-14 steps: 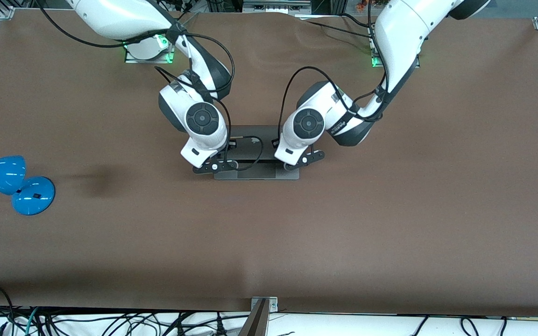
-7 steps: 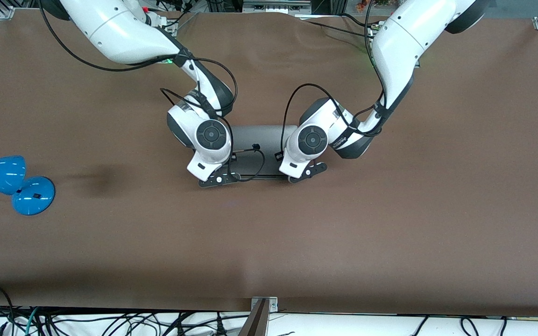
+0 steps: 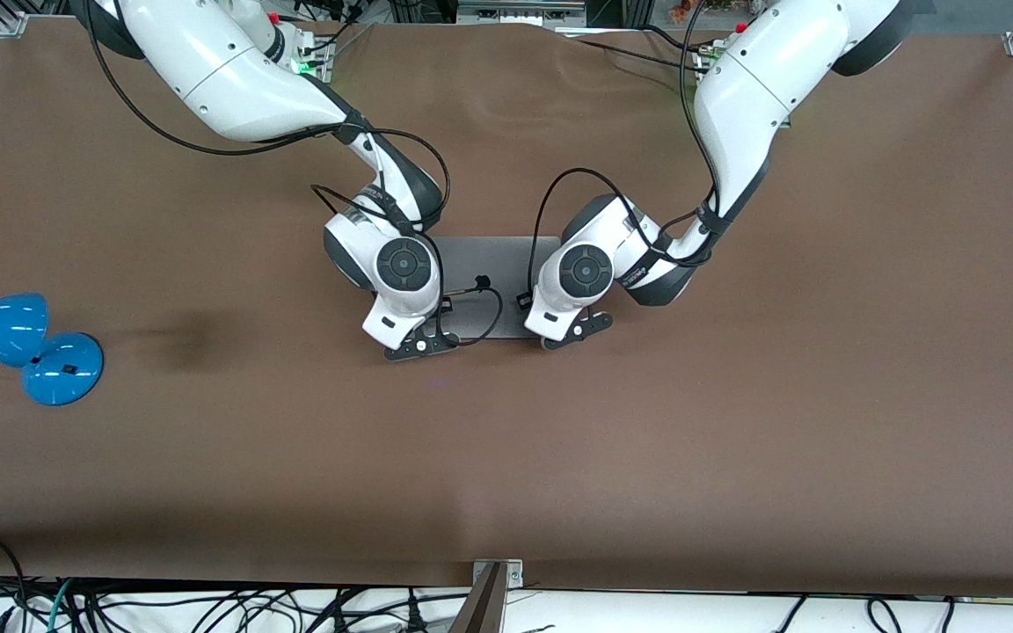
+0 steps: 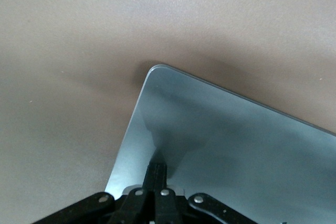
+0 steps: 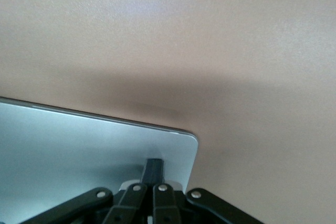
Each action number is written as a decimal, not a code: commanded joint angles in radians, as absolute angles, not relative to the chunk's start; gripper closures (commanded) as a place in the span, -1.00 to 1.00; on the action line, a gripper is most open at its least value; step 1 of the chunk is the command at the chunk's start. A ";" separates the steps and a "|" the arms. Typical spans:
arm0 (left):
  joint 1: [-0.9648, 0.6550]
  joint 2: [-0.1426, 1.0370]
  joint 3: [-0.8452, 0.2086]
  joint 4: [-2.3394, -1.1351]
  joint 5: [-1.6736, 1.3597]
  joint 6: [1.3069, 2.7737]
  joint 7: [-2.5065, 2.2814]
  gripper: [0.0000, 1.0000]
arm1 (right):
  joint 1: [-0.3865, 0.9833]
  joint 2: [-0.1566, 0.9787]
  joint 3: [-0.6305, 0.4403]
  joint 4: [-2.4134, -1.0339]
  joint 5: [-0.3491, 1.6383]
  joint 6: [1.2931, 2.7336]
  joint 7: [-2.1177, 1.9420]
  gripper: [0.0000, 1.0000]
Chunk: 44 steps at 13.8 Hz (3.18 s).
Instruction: Close laptop with both arms from behind
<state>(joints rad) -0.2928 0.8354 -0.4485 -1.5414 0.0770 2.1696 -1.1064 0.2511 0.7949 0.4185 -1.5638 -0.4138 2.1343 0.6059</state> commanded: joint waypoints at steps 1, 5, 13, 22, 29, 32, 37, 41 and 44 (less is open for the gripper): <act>-0.307 0.877 -0.437 -1.514 0.114 2.194 -1.131 1.00 | 0.233 0.836 0.428 -1.482 -0.388 2.100 0.583 -0.42; -0.284 0.848 -0.439 -1.517 0.118 2.184 -1.115 -0.99 | 0.181 0.767 0.433 -1.462 -0.367 1.994 0.436 -1.00; -0.230 0.514 -0.439 -1.529 0.112 1.846 -1.062 -1.00 | 0.052 0.632 0.428 -1.462 -0.298 1.869 0.380 -1.00; -0.232 0.144 -0.166 -1.589 0.025 1.530 -0.608 -1.00 | -0.141 0.442 0.399 -1.460 -0.181 1.662 0.195 -1.00; -0.180 -0.090 0.046 -1.830 -0.011 1.591 -0.227 -1.00 | -0.083 0.252 0.200 -1.399 -0.166 1.581 0.179 -1.00; -0.079 -0.120 0.009 -1.850 -0.049 1.594 -0.117 -1.00 | -0.068 0.077 0.091 -1.552 -0.020 1.678 0.178 -1.00; -0.014 -0.091 -0.103 -1.773 -0.064 1.569 -0.081 -1.00 | -0.051 -0.057 0.028 -1.632 -0.011 1.567 0.178 -1.00; -0.008 -0.091 -0.152 -1.740 -0.055 1.523 -0.124 -1.00 | -0.055 -0.077 0.015 -1.646 -0.041 1.529 0.181 -1.00; -0.008 -0.091 -0.150 -1.720 -0.055 1.496 -0.140 -1.00 | -0.054 -0.072 0.008 -1.655 -0.038 1.564 0.149 -1.00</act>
